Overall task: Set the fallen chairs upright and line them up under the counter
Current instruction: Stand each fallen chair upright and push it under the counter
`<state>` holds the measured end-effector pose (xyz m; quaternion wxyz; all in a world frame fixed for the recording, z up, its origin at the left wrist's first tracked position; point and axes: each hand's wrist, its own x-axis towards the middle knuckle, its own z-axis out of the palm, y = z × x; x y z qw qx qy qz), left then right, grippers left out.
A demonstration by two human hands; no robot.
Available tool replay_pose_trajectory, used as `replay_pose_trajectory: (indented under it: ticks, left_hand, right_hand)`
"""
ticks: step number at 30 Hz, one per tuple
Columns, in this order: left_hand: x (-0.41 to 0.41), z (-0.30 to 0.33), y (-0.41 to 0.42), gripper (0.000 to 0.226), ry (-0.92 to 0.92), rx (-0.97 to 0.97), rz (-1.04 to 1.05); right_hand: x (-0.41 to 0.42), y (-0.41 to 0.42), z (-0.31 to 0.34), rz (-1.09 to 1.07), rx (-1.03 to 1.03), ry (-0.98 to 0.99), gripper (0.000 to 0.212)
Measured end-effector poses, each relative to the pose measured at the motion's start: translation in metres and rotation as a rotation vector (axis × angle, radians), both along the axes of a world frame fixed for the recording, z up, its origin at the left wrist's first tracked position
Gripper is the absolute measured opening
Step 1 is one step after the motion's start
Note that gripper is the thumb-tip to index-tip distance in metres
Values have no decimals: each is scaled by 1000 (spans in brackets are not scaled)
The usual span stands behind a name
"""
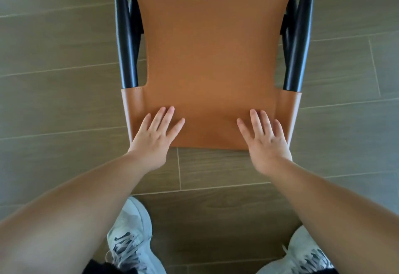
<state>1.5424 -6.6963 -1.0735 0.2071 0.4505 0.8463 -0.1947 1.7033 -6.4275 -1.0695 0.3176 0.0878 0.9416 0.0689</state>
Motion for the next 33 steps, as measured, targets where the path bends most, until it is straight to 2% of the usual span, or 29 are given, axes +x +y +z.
replay_pose_trajectory:
  ticks: [3,8,17,21,25,33]
  left_hand:
    - [-6,-6,-3,106,90,4,-85]
    - [-12,-21,0,104,122,-5,-183]
    - [-13,7,7,110,-12,-75,-99]
    - [-11,62,17,114,-74,-73,-70]
    - [-12,141,32,115,-128,-85,-50]
    - [-24,303,70,118,-251,-132,-12]
  right_hand:
    - [-1,8,-7,67,31,38,111]
    - [-5,5,-19,98,3,39,107]
    - [-8,6,11,91,-49,-1,101]
    - [-8,15,63,86,-47,0,105]
    - [-12,29,144,85,-48,-33,108]
    - [-32,71,311,66,-137,-91,96]
